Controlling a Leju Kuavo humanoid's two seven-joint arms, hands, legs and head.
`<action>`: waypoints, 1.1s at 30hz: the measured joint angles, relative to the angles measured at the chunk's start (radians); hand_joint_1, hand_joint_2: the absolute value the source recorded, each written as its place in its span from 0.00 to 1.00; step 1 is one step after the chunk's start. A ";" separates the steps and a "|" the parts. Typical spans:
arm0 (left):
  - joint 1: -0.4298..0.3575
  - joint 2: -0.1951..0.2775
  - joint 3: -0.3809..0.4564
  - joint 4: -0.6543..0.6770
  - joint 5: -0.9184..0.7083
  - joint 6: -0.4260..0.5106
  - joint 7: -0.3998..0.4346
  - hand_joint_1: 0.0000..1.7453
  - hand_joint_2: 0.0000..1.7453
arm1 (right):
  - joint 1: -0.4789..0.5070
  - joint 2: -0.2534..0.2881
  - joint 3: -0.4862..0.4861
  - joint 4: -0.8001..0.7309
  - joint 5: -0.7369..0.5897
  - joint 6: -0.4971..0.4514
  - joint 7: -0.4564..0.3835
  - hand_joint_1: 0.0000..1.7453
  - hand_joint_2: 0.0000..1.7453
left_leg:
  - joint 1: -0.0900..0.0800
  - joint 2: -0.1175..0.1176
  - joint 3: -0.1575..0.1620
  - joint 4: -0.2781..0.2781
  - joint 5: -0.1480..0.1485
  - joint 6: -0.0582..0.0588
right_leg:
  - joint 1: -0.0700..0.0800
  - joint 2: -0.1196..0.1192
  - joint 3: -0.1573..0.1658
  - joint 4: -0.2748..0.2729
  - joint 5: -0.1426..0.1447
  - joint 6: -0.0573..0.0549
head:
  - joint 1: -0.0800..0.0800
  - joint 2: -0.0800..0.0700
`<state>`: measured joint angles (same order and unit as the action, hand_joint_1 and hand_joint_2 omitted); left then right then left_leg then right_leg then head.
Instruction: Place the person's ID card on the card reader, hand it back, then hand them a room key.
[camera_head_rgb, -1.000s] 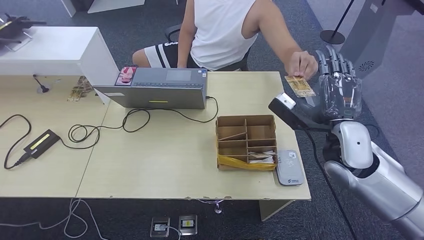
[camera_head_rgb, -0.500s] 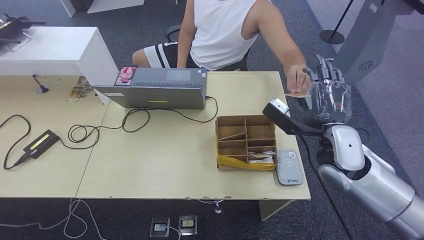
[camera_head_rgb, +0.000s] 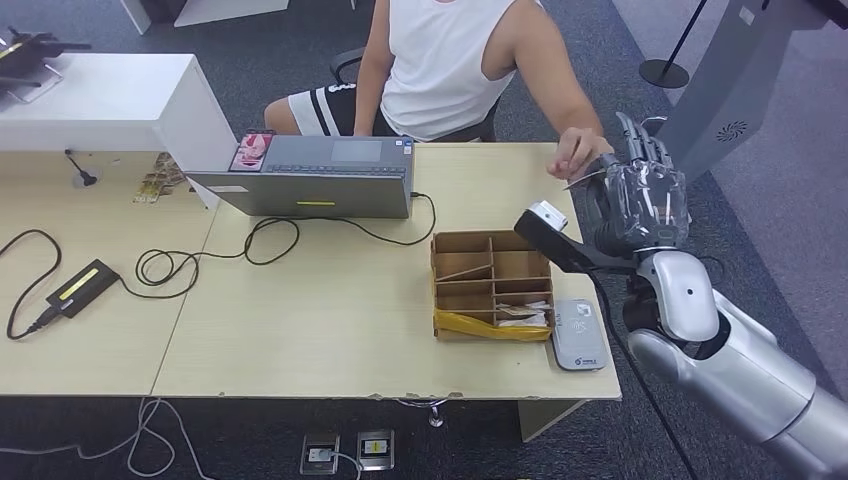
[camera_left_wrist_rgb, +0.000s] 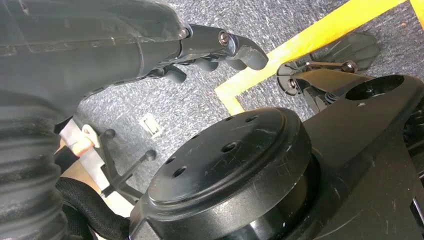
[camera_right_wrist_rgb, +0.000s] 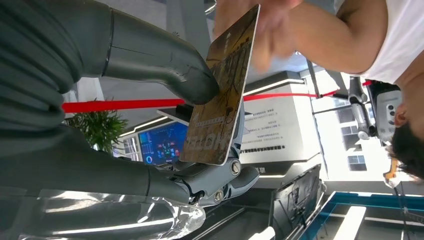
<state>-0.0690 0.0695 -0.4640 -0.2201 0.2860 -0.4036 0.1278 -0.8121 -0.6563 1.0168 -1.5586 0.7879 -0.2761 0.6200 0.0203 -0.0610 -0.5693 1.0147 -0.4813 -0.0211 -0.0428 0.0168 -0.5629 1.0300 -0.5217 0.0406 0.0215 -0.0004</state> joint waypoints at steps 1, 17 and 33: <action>0.000 0.000 -0.003 0.000 0.001 0.000 0.000 0.00 1.00 | 0.000 0.001 0.000 0.001 -0.003 -0.005 -0.002 1.00 1.00 | 0.000 0.000 0.000 0.000 0.000 0.000 | 0.000 0.000 0.000 0.000 0.000 0.000 | 0.000 0.000; 0.003 -0.001 -0.018 0.000 0.093 0.000 0.032 0.00 1.00 | 0.227 0.012 -0.081 0.004 -0.300 -0.260 -0.215 1.00 1.00 | 0.000 0.001 0.001 0.000 -0.001 0.000 | 0.000 0.001 0.000 0.000 0.000 0.000 | 0.000 0.000; 0.007 -0.019 -0.034 0.002 0.184 0.108 0.066 0.00 1.00 | 0.442 0.042 -0.229 0.049 -0.331 -0.273 -0.354 1.00 1.00 | 0.000 0.002 0.001 0.000 -0.001 0.000 | 0.000 0.002 0.000 -0.001 0.000 0.000 | 0.000 0.000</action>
<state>-0.0621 0.0507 -0.4984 -0.2182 0.4695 -0.2957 0.1942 -0.3697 -0.6144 0.7879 -1.5101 0.4573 -0.5494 0.2665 0.0203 -0.0592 -0.5684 1.0147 -0.4827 -0.0211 -0.0429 0.0185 -0.5631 1.0295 -0.5218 0.0406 0.0215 -0.0004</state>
